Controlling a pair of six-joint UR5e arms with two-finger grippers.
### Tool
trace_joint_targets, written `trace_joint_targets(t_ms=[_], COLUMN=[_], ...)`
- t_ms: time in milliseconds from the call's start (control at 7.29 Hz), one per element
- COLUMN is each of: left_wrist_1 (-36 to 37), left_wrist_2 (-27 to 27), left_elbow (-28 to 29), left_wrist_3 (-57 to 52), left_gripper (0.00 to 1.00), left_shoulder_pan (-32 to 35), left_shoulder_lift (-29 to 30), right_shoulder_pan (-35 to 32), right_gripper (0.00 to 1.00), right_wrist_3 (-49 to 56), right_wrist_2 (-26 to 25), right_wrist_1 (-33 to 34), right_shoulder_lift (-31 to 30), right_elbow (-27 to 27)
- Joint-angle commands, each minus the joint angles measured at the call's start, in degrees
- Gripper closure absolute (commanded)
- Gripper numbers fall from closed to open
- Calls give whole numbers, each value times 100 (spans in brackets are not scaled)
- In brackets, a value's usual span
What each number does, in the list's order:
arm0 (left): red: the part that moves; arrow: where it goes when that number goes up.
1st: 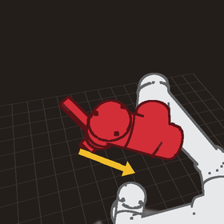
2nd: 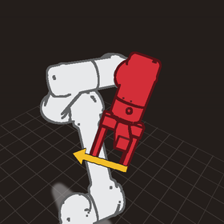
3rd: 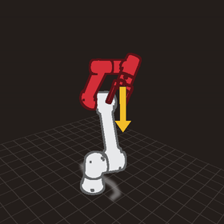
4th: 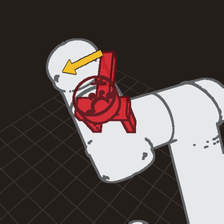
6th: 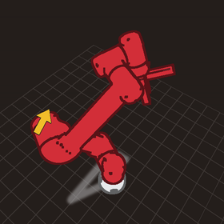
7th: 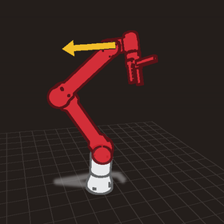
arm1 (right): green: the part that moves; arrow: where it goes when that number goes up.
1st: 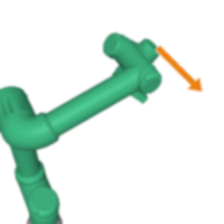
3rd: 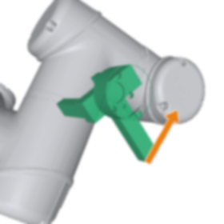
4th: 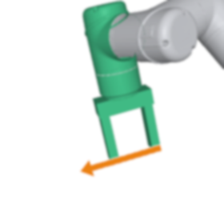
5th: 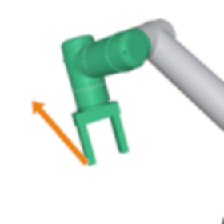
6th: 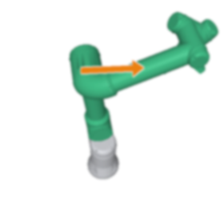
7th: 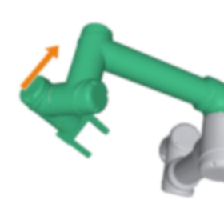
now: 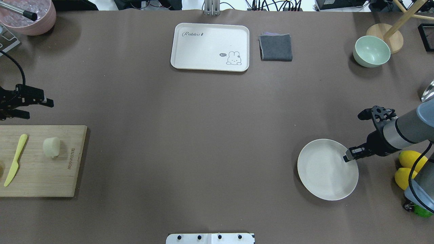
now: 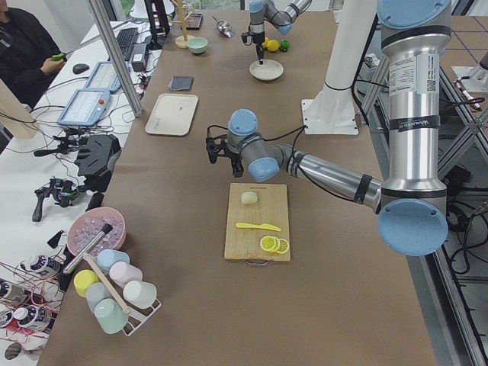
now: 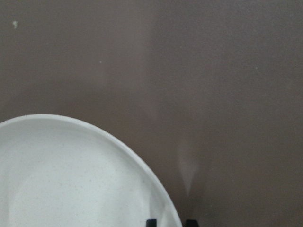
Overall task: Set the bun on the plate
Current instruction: 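Drag the white plate to center with the right gripper while the left grasps the bun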
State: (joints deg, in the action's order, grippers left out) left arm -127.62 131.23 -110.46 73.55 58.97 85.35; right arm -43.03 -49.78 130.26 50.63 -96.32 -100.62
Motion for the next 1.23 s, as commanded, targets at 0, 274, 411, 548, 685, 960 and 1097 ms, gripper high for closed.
trace_joint_targets(t_ms=[0,274,411,548,685,960,1097], left_wrist_1=[97,238,221,151,124,106,-111], left_wrist_2=[-420,-1124,-1169,-1465,-1721,-1933,-1986], left_elbow=[59,42,42,24,59,138,330], left_wrist_3=[37,90,72,46,55,81,81], left_gripper=[3,5,8,9,11,13,15], left_shoulder_pan=[-349,-868,-896,-1096,-1333,-1563,-1651], left_shoulder_lift=[-45,-211,-456,-676,-756,-766,-740], right_shoulder_pan=[-30,-65,-39,118,276,400,487], right_gripper=[100,100,100,100,100,100,100], right_wrist_3=[-102,-576,-1064,-1591,-1910,-2202,-2307], right_wrist_2=[209,193,176,141,18,-201,-298], right_wrist_1=[51,856,973,966,957,939,931], right_shoulder_lift=[304,1277,1726,2157,2640,3152,3311], right_elbow=[-10,7,103,313,602,973,1122])
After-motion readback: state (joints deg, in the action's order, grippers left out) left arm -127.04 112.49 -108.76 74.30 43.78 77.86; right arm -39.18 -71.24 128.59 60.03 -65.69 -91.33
